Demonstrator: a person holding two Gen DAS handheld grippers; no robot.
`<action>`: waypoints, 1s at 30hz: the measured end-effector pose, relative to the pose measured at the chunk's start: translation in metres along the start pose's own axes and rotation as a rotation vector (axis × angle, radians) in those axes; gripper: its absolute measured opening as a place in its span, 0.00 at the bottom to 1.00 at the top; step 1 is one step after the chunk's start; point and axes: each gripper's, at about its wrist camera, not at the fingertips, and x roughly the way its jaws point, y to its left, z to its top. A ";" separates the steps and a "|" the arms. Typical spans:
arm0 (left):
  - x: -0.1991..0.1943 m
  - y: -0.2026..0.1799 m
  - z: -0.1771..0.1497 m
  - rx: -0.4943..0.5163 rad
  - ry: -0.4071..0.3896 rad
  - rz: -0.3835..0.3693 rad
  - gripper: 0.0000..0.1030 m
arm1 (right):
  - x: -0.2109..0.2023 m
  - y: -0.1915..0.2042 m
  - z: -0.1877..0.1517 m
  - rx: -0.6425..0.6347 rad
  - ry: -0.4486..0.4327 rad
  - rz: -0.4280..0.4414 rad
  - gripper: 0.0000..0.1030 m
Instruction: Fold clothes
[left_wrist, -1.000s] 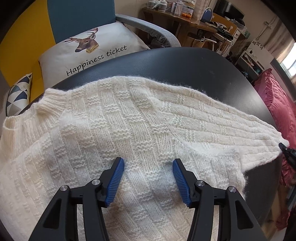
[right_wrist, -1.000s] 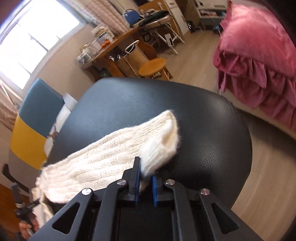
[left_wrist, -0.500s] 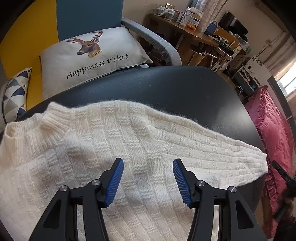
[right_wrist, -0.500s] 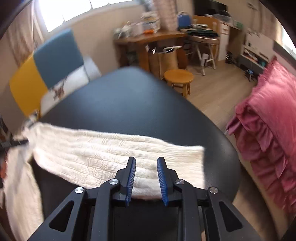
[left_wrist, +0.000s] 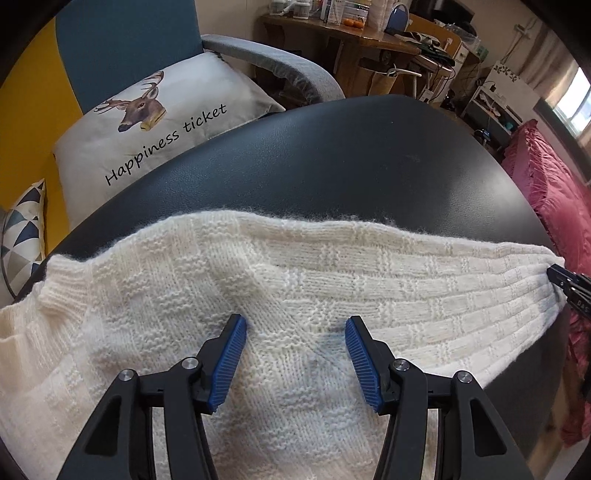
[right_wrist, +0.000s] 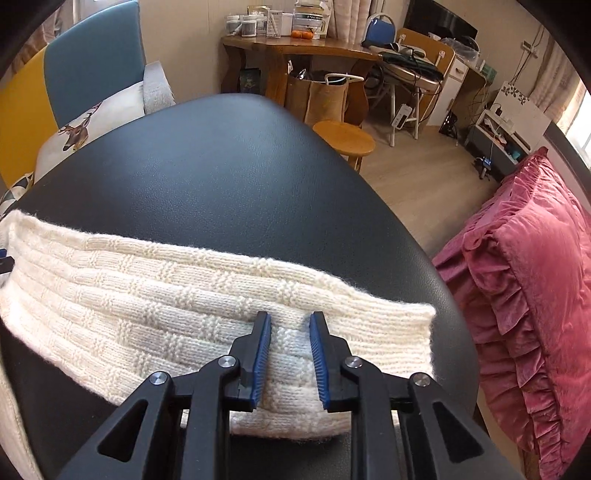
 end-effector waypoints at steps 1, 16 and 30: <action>0.000 -0.003 -0.001 0.017 -0.006 0.016 0.57 | 0.001 -0.001 0.001 0.005 -0.002 0.000 0.20; -0.089 0.008 -0.089 -0.055 -0.166 -0.246 0.56 | -0.048 0.175 0.055 -0.300 -0.040 0.497 0.21; -0.068 -0.005 -0.150 0.039 -0.105 -0.248 0.56 | 0.014 0.203 0.057 -0.314 0.067 0.287 0.12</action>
